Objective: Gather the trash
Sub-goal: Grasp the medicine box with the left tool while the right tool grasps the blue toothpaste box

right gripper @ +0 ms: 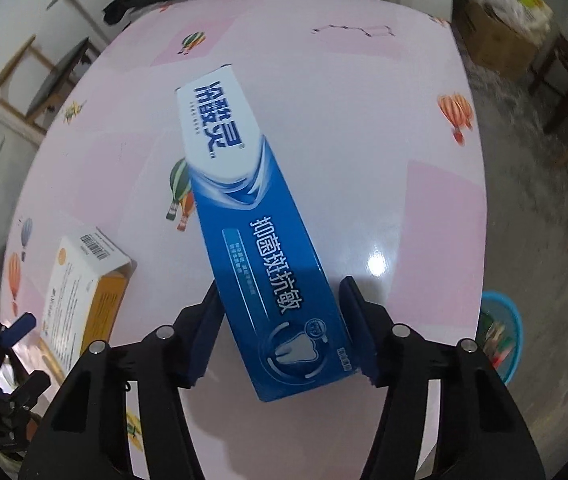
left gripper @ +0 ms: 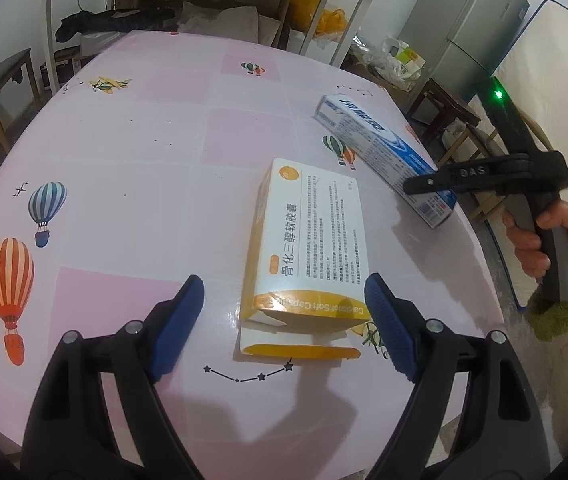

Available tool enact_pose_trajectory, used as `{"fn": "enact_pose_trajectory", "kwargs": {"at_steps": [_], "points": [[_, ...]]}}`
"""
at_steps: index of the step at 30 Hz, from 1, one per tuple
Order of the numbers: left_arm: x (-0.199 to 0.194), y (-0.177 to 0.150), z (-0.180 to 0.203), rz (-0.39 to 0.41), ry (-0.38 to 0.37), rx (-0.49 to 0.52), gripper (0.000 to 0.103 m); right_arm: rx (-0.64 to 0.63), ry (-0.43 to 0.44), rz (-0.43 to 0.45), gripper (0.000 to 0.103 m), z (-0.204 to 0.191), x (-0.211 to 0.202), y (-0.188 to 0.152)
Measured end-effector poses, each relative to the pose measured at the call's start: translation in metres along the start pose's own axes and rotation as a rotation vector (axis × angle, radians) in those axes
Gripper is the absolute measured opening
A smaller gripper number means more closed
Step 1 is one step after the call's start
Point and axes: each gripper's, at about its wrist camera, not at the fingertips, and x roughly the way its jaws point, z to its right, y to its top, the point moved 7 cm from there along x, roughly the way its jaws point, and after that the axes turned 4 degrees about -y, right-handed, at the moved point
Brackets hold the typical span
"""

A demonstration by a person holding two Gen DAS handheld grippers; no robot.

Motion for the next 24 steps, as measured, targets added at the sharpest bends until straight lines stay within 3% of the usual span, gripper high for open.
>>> {"fn": "enact_pose_trajectory", "kwargs": {"at_steps": [6, 14, 17, 21, 24], "points": [[-0.007, -0.005, 0.0, 0.019, 0.006, 0.021, 0.079, 0.094, 0.084, -0.014, 0.054, 0.001, -0.013, -0.04], [-0.018, -0.013, -0.003, 0.037, -0.024, 0.05, 0.083, 0.079, 0.156, -0.004, 0.056, -0.017, -0.035, -0.1], [-0.014, -0.006, 0.003, 0.034, -0.029, 0.055, 0.083, 0.055, 0.128, 0.051, 0.066, -0.018, -0.049, -0.103], [0.002, 0.008, 0.016, 0.005, -0.026, 0.09, 0.086, 0.013, 0.076, 0.093, 0.068, -0.021, -0.052, -0.09], [0.019, 0.01, 0.027, -0.064, 0.028, 0.151, 0.086, -0.048, 0.036, 0.095, 0.068, -0.029, -0.041, -0.078]]}}
